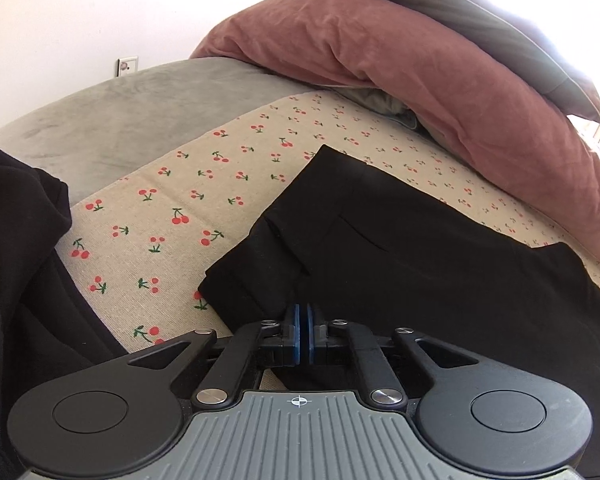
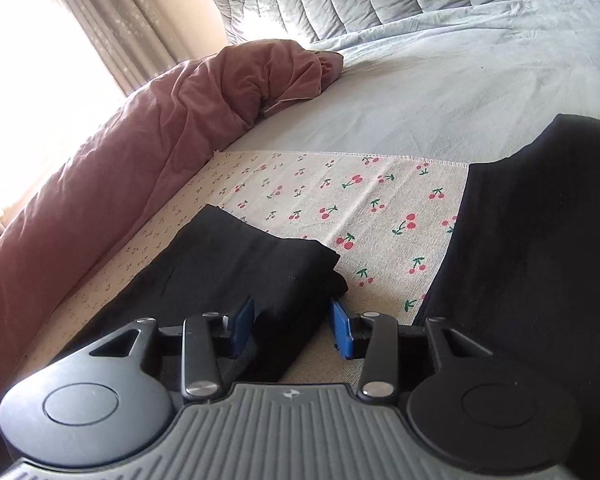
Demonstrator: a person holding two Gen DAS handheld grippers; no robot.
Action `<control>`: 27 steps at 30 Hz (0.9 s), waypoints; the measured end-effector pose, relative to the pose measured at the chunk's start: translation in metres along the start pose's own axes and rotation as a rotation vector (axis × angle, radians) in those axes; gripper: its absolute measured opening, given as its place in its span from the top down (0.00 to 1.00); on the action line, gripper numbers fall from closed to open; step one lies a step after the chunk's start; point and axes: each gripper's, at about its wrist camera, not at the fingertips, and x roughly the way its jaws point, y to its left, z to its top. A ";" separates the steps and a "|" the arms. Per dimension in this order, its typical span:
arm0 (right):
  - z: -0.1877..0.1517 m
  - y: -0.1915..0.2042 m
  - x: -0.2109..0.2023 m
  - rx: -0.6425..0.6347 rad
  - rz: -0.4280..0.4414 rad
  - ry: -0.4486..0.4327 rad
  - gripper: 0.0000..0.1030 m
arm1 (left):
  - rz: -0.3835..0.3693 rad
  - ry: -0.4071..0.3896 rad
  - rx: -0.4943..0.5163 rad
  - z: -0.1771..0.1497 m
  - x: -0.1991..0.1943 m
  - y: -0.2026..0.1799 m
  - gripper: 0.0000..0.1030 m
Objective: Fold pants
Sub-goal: 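Grasp the folded trouser edge with the right gripper and lift it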
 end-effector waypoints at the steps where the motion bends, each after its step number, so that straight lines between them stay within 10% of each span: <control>1: 0.000 0.000 0.002 0.006 0.009 -0.006 0.64 | -0.005 -0.003 -0.013 0.001 -0.003 0.000 0.92; 8: -0.004 0.010 0.009 -0.017 -0.007 -0.004 0.96 | -0.023 -0.156 -0.068 0.013 -0.034 0.000 0.60; 14: -0.008 0.035 0.003 -0.144 -0.072 -0.058 0.99 | -0.114 -0.089 -0.029 0.007 -0.027 -0.022 0.55; 18: -0.019 0.093 -0.025 -0.398 -0.086 -0.242 0.99 | -0.180 -0.070 -0.006 0.002 -0.026 -0.041 0.42; 24: -0.073 0.235 -0.071 -0.704 0.133 -0.399 0.99 | -0.213 -0.008 -0.066 0.000 -0.013 -0.035 0.42; 27: -0.159 0.323 -0.103 -1.023 0.319 -0.403 0.99 | -0.176 -0.009 -0.075 0.001 -0.012 -0.030 0.42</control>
